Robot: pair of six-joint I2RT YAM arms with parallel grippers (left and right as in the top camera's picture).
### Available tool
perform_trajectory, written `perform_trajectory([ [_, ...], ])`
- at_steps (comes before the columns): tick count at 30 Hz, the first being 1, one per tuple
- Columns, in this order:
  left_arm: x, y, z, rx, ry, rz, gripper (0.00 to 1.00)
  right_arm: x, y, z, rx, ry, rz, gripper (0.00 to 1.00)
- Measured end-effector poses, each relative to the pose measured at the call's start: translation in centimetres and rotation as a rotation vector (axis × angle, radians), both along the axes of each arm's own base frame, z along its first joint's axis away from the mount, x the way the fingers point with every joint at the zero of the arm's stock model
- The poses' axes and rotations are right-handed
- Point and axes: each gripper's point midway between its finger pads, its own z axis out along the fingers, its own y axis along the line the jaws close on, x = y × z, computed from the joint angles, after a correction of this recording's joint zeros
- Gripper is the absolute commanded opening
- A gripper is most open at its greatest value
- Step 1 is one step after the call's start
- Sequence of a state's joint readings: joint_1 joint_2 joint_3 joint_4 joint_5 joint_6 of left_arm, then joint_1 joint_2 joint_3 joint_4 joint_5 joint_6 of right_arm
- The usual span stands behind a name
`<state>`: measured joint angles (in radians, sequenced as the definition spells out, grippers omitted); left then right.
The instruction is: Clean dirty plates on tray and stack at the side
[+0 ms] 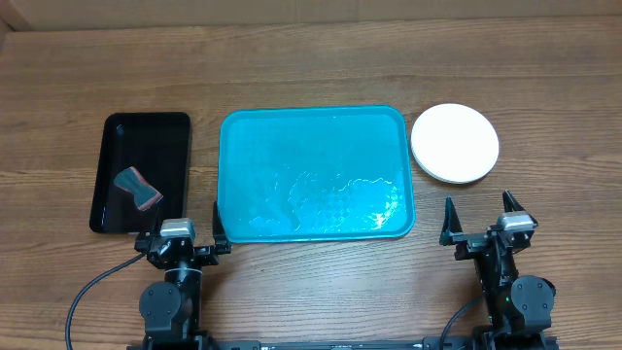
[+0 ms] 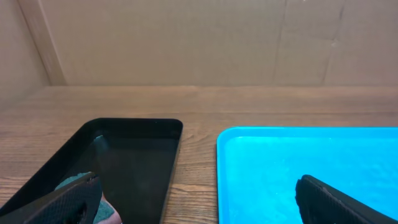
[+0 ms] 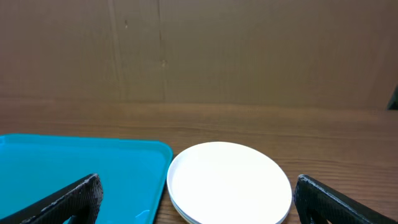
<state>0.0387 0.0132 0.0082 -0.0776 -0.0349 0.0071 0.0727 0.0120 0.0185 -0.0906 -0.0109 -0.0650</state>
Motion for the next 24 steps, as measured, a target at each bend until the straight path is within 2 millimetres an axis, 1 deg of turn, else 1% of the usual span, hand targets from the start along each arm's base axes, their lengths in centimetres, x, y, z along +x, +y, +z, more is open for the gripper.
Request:
perform_trajectory([
  [24,0.0,0.0,-0.01,0.0,0.0,0.0,1.0,0.0,0.0,0.01,-0.037,-0.004,0.001,1.0],
])
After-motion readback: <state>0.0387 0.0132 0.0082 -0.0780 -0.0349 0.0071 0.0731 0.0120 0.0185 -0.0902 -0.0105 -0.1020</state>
